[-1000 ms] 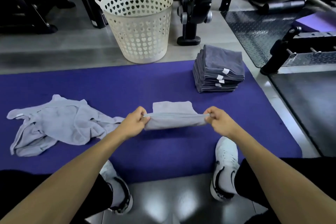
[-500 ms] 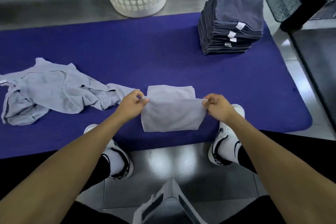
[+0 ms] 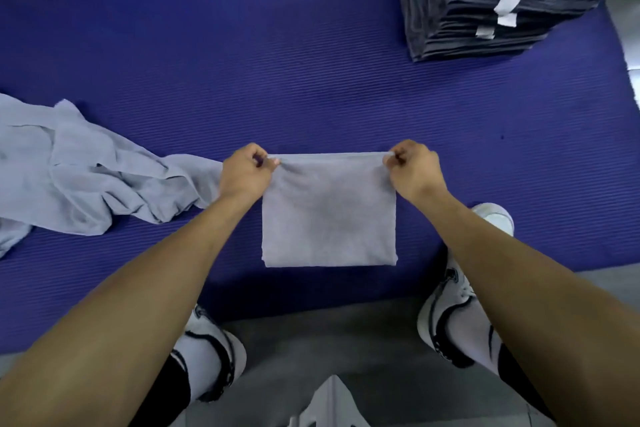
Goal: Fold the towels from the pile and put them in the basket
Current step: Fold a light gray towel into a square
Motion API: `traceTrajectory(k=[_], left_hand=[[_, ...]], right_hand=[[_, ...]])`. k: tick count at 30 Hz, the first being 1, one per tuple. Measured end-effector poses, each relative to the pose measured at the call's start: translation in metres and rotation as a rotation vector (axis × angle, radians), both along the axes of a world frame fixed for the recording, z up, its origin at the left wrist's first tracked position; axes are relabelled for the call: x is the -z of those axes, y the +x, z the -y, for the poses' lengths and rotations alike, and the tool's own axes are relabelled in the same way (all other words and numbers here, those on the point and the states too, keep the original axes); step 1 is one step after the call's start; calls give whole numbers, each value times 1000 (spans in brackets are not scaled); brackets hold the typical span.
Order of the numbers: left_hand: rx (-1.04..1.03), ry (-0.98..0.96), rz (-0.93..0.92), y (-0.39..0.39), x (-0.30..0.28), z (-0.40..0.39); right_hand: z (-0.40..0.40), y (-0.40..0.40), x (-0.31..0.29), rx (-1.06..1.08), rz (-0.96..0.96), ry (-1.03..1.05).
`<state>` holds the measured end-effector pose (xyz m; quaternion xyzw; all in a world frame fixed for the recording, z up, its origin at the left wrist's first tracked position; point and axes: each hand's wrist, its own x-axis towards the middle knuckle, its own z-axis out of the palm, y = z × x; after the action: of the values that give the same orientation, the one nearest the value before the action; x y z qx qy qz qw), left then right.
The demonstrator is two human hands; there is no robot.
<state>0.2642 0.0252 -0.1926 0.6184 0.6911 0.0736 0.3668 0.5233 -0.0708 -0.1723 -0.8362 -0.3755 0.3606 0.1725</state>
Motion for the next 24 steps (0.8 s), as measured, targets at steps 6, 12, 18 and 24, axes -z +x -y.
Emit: traceTrajectory(k=[6, 12, 18, 24], left_hand=[[135, 22, -25, -2, 27, -6], [407, -109, 18, -6, 18, -35], [511, -340, -95, -4, 12, -57], [546, -464, -90, 0, 5, -58]], right_hand=[[-12, 12, 27, -135, 6, -102], [-28, 25, 27, -338, -9, -197], [-39, 26, 23, -365, 4, -265], [-35, 21, 25, -269, -41, -258]])
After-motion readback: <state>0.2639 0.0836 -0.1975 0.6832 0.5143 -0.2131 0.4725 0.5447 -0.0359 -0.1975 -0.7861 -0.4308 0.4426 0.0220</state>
